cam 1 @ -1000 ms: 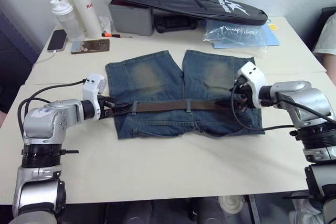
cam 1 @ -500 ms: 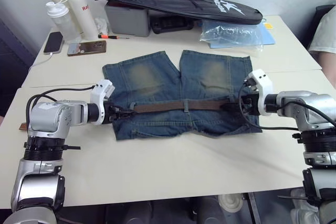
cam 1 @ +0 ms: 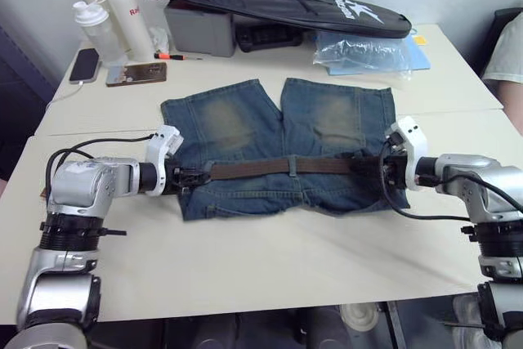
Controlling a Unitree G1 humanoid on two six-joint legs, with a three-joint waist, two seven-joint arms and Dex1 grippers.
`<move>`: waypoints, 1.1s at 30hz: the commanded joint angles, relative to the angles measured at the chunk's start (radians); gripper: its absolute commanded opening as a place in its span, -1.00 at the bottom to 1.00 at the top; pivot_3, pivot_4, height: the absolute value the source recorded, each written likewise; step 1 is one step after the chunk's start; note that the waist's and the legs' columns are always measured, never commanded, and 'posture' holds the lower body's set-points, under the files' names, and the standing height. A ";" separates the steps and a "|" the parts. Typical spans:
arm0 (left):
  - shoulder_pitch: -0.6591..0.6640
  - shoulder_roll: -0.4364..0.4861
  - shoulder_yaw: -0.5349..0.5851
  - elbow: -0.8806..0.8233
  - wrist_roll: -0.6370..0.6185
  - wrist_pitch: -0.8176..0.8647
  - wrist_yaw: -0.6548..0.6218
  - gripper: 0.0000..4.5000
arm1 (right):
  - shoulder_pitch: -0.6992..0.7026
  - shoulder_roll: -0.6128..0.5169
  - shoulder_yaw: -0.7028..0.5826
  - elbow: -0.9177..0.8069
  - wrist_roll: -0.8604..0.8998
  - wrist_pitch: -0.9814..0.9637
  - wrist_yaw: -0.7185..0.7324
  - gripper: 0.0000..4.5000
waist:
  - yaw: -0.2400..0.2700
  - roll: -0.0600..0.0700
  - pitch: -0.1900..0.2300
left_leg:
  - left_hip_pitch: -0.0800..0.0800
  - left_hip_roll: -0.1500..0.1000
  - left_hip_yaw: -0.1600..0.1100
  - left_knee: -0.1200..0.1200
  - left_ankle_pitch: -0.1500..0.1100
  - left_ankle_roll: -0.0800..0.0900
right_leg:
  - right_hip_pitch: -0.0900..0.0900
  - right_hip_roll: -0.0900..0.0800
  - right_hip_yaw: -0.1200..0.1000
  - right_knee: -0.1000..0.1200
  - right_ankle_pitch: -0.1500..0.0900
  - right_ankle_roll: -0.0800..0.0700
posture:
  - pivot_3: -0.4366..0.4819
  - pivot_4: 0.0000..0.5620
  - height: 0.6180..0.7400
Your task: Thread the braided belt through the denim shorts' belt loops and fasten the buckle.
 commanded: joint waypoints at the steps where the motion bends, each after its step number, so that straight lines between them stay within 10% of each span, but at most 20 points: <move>1: 0.060 0.039 -0.017 -0.116 0.008 -0.191 -0.117 -0.85 | 0.059 -0.009 -0.073 -0.128 0.021 -0.189 0.045 -0.79 | 0.000 0.000 0.000 | 0.000 0.001 0.001 0.000 0.000 0.000 | 0.000 0.000 0.000 0.000 0.000 0.000 | -0.05 -0.47 1.00; 8: 0.223 0.059 0.080 -0.265 -0.033 -0.499 -0.288 -0.85 | 0.243 0.071 -0.146 -0.363 0.044 -0.390 0.003 -0.79 | 0.002 0.000 0.000 | 0.000 0.003 0.004 0.001 -0.001 0.000 | 0.000 0.001 0.000 -0.001 0.001 0.000 | -0.05 -0.47 1.00; 16: 0.471 0.115 0.076 -0.392 0.116 -0.857 -0.381 -0.85 | 0.655 0.118 -0.098 -0.488 -0.249 -1.088 0.033 -0.79 | 0.001 0.000 0.000 | 0.000 0.004 0.005 0.001 -0.002 0.002 | 0.000 0.002 0.001 -0.001 0.001 -0.001 | -0.05 -0.47 1.00; 33: 0.635 0.210 -0.018 0.009 0.505 -1.966 -0.387 -0.86 | 0.880 0.037 -0.206 0.272 -0.553 -2.205 -0.130 -0.79 | -0.001 0.001 -0.003 | 0.018 0.008 0.034 0.001 -0.017 0.018 | 0.006 0.005 0.024 -0.008 -0.002 -0.003 | -0.05 -0.47 1.00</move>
